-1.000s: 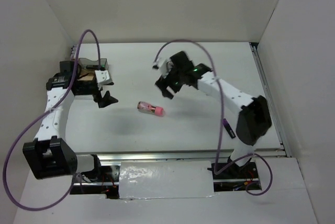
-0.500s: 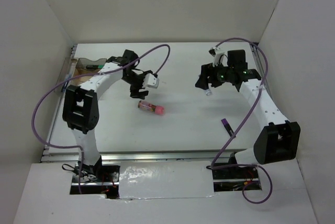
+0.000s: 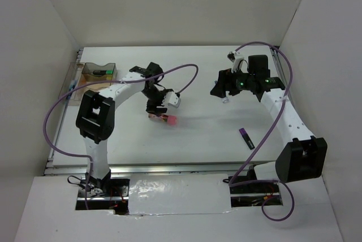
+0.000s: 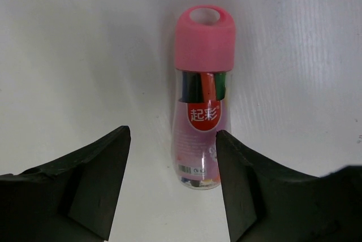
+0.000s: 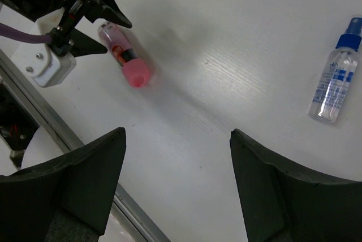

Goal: Sort the stationery into containers
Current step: Pick up the stationery from the center of the board.

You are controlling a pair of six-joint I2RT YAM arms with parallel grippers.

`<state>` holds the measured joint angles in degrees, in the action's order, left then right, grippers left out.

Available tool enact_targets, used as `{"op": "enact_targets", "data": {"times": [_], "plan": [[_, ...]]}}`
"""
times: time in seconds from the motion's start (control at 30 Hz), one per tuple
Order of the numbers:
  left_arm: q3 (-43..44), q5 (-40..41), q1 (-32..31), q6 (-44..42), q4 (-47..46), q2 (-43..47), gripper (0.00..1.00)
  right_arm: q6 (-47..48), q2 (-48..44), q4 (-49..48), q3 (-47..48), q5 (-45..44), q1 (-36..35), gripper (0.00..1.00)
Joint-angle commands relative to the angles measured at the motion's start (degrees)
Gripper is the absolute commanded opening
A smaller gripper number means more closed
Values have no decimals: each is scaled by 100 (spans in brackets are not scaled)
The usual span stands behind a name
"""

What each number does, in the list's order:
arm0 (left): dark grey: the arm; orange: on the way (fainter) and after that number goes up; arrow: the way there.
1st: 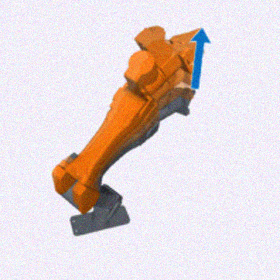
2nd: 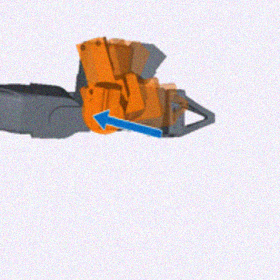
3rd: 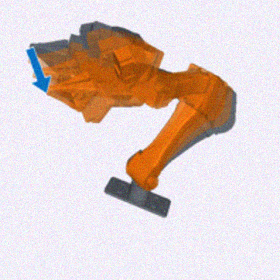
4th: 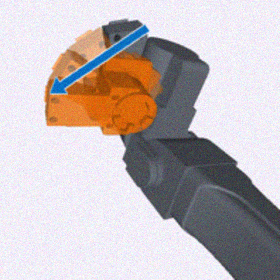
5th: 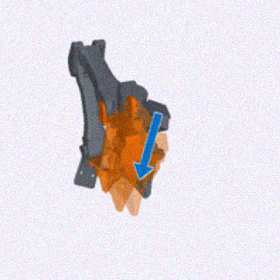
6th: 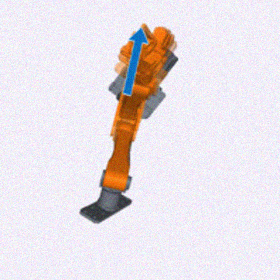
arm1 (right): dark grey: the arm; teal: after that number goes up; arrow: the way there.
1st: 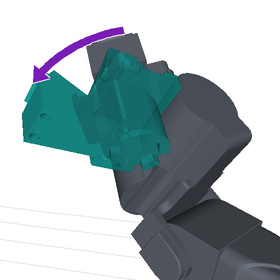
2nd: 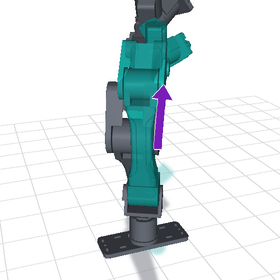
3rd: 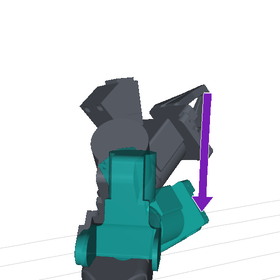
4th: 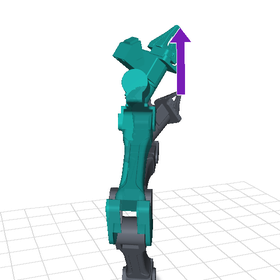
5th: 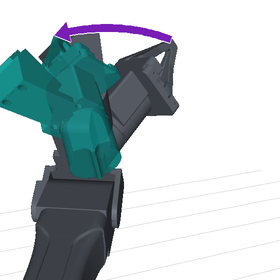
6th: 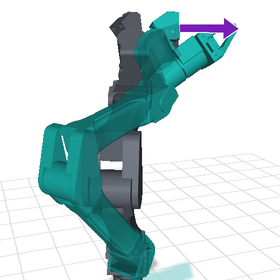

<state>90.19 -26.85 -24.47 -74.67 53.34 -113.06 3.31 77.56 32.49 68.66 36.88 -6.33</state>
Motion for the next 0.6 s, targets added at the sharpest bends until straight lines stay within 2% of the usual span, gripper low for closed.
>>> {"op": "enact_targets", "data": {"times": [0.0, 0.37, 0.43, 0.47, 0.57], "plan": [[-361, 39, -67, -30, 142, 178, 73, -76, -171, -217, -20, 161, 44, 81], [-1522, 435, -277, 752, -1105, 433, 64, -85, -180, -278, -169, 161, 88, 80], [-1566, 374, -278, 963, -1247, 495, 57, -85, -171, -278, -169, 179, 79, 80], [-1549, 356, -252, 1077, -1326, 530, 47, -85, -171, -261, -178, 179, 88, 80], [-1417, 338, -15, 1174, -1326, 548, 35, -76, -171, -243, -160, 179, 88, 80]]}}
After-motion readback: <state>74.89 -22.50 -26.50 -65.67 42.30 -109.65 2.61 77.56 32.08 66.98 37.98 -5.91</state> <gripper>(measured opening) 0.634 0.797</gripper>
